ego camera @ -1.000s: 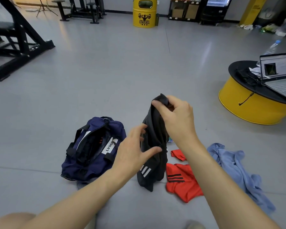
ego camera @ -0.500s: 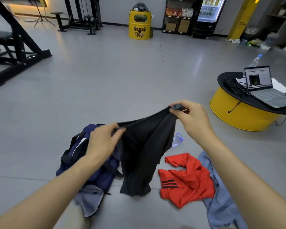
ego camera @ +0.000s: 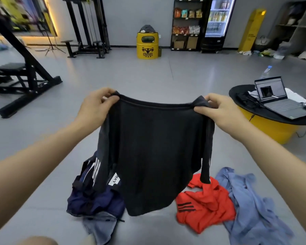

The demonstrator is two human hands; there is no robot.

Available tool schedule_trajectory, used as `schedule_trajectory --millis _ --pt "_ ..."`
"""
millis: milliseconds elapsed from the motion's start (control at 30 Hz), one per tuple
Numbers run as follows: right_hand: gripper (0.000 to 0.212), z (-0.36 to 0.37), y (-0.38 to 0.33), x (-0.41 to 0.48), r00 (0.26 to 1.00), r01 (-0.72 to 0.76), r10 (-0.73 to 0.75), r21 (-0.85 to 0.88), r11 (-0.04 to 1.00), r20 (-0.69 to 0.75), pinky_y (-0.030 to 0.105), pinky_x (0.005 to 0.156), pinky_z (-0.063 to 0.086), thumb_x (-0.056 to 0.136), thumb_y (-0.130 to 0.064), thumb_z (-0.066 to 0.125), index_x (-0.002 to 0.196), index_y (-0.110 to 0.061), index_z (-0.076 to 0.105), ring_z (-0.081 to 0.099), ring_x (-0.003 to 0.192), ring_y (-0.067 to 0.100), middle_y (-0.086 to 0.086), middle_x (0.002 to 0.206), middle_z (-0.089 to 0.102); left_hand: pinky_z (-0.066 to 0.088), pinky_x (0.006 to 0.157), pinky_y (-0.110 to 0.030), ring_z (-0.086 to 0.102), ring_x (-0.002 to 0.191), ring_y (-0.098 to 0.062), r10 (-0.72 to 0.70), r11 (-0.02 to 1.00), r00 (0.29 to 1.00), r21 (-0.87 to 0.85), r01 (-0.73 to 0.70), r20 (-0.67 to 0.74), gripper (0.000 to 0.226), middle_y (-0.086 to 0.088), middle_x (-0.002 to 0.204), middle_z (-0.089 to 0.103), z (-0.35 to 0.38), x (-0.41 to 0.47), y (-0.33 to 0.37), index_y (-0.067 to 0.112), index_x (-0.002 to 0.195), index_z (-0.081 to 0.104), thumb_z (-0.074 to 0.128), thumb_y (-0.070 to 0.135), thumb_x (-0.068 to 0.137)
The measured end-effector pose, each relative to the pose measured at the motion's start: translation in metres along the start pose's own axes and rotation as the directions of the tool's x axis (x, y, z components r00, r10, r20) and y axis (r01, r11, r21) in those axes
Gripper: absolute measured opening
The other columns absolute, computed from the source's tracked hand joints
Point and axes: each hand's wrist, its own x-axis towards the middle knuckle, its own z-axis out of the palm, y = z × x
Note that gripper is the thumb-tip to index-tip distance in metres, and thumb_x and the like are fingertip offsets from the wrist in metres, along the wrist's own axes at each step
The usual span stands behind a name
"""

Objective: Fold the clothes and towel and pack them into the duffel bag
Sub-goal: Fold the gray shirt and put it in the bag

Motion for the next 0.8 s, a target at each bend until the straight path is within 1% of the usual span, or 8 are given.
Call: schedule_trajectory --millis 133,200,300,367,467,567,667,800 --pt "0.023 -0.013 -0.029 0.02 0.996 0.079 -0.079 -0.004 0.997 -0.041 0.033 0.072 0.042 0.096 -0.025 0.066 0.097 -0.002 0.068 0.058 0.077 0.014 0.014 0.085 0.068 0.049 0.081 -0.029 0.061 0.081 -0.011 0.059 0.996 0.995 -0.069 -0.064 -0.08 0.024 0.007 0.086 0.063 -0.014 0.026 0.02 0.039 0.085 0.064 0.055 0.023 0.101" --pt "0.026 -0.024 -0.047 0.031 0.991 0.105 -0.105 -0.005 0.994 -0.079 0.036 0.075 0.045 0.099 -0.029 0.061 0.099 -0.004 0.068 0.058 0.082 0.015 0.021 0.094 0.068 0.049 0.083 -0.03 0.061 0.084 -0.009 0.141 0.988 0.981 -0.043 -0.148 -0.134 0.024 0.004 0.088 0.065 -0.026 0.038 0.039 0.036 0.089 0.066 0.054 0.02 0.102" --pt "0.02 -0.046 -0.075 0.046 0.971 0.162 -0.148 0.062 0.985 -0.186 0.042 0.077 0.05 0.097 -0.03 0.057 0.097 -0.014 0.069 0.059 0.086 0.02 0.016 0.097 0.068 0.047 0.087 -0.026 0.056 0.088 0.0 0.341 0.937 0.928 0.138 -0.322 -0.148 0.018 0.01 0.096 0.065 -0.049 0.054 0.073 0.028 0.105 0.071 0.053 0.025 0.102" --pt "0.014 -0.058 -0.089 0.052 0.975 0.135 -0.127 0.034 0.99 -0.18 0.04 0.077 0.055 0.1 -0.026 0.056 0.094 -0.022 0.068 0.063 0.085 0.02 0.009 0.096 0.068 0.046 0.086 -0.023 0.056 0.089 0.0 0.452 0.869 0.885 0.279 -0.408 -0.113 0.022 0.013 0.098 0.064 -0.063 0.058 0.09 0.024 0.113 0.071 0.054 0.03 0.101" --pt "0.015 -0.062 -0.087 0.055 0.997 0.021 -0.02 0.011 1.0 -0.072 0.042 0.081 0.059 0.102 -0.019 0.056 0.095 -0.022 0.069 0.066 0.088 0.02 0.005 0.098 0.07 0.046 0.084 -0.026 0.057 0.087 -0.008 0.447 0.864 0.892 0.286 -0.414 -0.059 0.023 0.008 0.093 0.064 -0.07 0.064 0.09 0.024 0.112 0.071 0.061 0.039 0.097" --pt "0.012 -0.047 -0.07 0.052 0.994 -0.111 0.111 0.035 0.993 0.023 0.041 0.086 0.059 0.101 -0.016 0.058 0.105 -0.013 0.068 0.063 0.091 0.018 0.006 0.099 0.067 0.042 0.079 -0.03 0.056 0.086 -0.012 0.387 0.884 0.922 0.285 -0.37 -0.004 0.025 0.003 0.092 0.066 -0.064 0.067 0.069 0.021 0.105 0.072 0.067 0.042 0.093" --pt "0.013 -0.03 -0.04 0.05 0.983 -0.174 0.172 0.027 0.984 0.063 0.033 0.077 0.059 0.097 -0.015 0.064 0.106 -0.007 0.068 0.063 0.086 0.016 0.006 0.095 0.067 0.037 0.074 -0.029 0.053 0.082 -0.016 0.297 0.912 0.954 0.281 -0.298 0.047 0.021 0.001 0.092 0.065 -0.048 0.065 0.036 0.02 0.102 0.071 0.068 0.039 0.093" --pt "0.006 0.001 0.016 0.056 0.95 -0.286 0.286 -0.018 0.958 0.125 0.028 0.07 0.056 0.091 -0.013 0.071 0.097 -0.011 0.068 0.064 0.081 0.014 0.004 0.092 0.066 0.034 0.074 -0.029 0.056 0.086 -0.024 0.197 0.911 0.963 0.329 -0.249 0.181 0.014 -0.005 0.096 0.066 -0.005 0.065 -0.021 0.014 0.104 0.068 0.064 0.025 0.096"
